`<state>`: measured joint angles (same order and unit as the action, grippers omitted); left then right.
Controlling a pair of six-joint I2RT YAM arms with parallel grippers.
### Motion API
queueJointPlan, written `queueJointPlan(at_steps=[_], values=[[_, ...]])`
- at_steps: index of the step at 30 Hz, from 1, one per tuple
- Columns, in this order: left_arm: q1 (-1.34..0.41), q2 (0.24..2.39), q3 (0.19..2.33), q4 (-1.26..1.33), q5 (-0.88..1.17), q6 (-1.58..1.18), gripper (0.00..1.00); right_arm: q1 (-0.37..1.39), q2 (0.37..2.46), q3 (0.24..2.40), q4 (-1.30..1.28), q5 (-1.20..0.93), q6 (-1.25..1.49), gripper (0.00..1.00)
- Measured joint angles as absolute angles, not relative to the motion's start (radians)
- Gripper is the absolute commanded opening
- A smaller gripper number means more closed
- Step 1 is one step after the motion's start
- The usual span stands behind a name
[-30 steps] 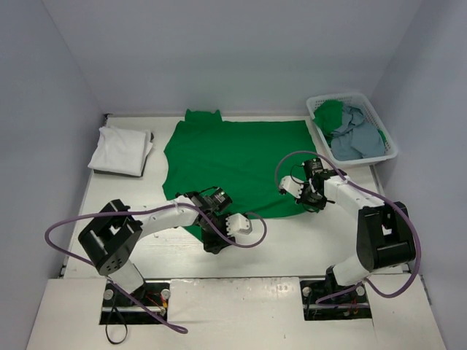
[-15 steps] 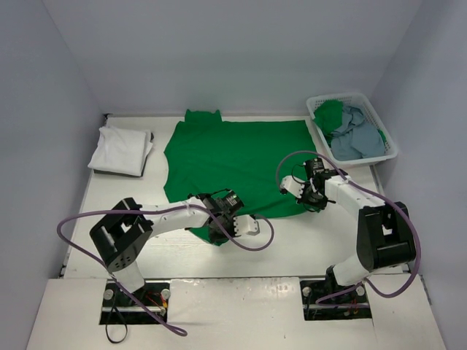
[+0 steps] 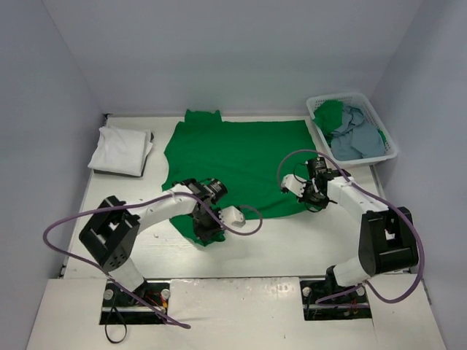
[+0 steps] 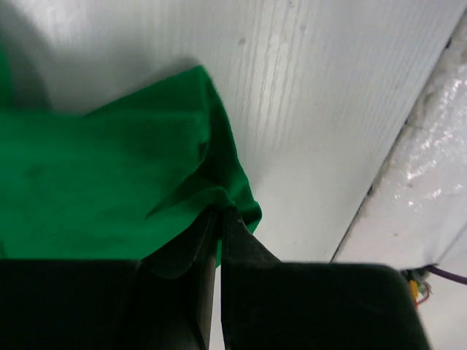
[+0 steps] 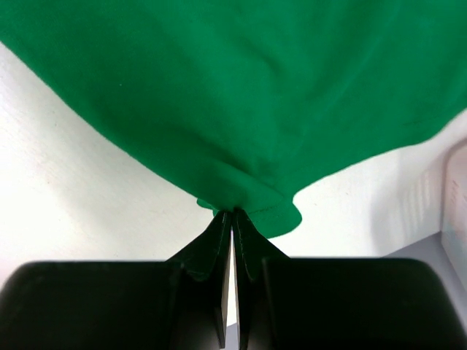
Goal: Fold and stack the t-shirts
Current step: Pick up the flattened T-shirt from the center of the board, then fold the flattened T-shirt at the center of the board.
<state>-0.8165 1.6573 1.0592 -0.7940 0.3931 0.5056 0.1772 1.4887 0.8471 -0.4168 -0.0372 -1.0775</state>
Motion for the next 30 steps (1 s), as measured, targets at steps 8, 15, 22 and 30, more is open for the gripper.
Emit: queueJointPlan(at_steps=[8,15,22,30], values=[[-0.682,1.473,1.147,-0.924,0.45,0.54,0.0,0.177,1.424,0.847,-0.422,-0.055,-1.091,0.0],[-0.628,1.441,1.148,-0.944,0.468,0.545,0.0,0.176,1.425,0.849,-0.429,-0.069,-1.107,0.0],[-0.503,1.439,1.175,-0.917,0.469,0.551,0.0,0.149,1.457,0.939,-0.438,-0.089,-1.124,0.0],[-0.424,1.456,1.27,-0.852,0.469,0.55,0.0,0.136,1.553,1.037,-0.432,-0.122,-1.126,0.0]])
